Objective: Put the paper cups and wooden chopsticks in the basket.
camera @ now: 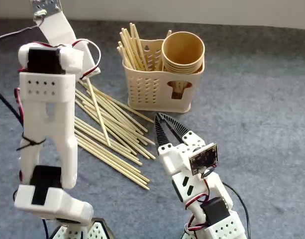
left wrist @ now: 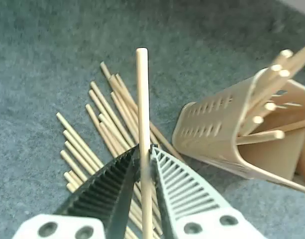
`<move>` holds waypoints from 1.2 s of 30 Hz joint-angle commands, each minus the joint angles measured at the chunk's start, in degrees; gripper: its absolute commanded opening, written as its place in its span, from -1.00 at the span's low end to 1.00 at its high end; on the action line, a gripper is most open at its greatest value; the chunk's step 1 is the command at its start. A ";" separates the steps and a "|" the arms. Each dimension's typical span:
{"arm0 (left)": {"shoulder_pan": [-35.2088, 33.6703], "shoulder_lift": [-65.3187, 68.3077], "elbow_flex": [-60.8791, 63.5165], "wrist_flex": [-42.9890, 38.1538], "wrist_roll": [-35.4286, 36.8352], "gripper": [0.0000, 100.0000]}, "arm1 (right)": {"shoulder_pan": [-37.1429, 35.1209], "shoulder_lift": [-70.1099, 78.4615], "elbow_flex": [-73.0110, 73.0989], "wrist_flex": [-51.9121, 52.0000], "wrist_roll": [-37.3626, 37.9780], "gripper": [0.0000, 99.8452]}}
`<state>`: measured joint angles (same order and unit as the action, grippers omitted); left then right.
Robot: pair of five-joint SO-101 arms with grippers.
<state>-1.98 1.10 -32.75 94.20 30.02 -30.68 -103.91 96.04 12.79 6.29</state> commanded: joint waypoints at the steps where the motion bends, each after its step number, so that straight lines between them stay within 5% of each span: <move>1: 2.77 -8.13 -1.27 -7.65 0.44 -0.99 | 0.40 -0.75 5.49 0.13 1.32 -0.99; 22: 8.92 -9.27 -1.10 -39.30 0.53 -0.99 | 0.40 -0.75 5.49 0.22 1.32 -0.99; 36: 10.42 -9.80 24.84 -80.26 0.00 -0.99 | 0.40 -0.75 5.49 0.22 1.41 -0.99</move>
<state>7.69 -5.93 -13.58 26.59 30.02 -30.68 -103.91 96.04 12.79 6.29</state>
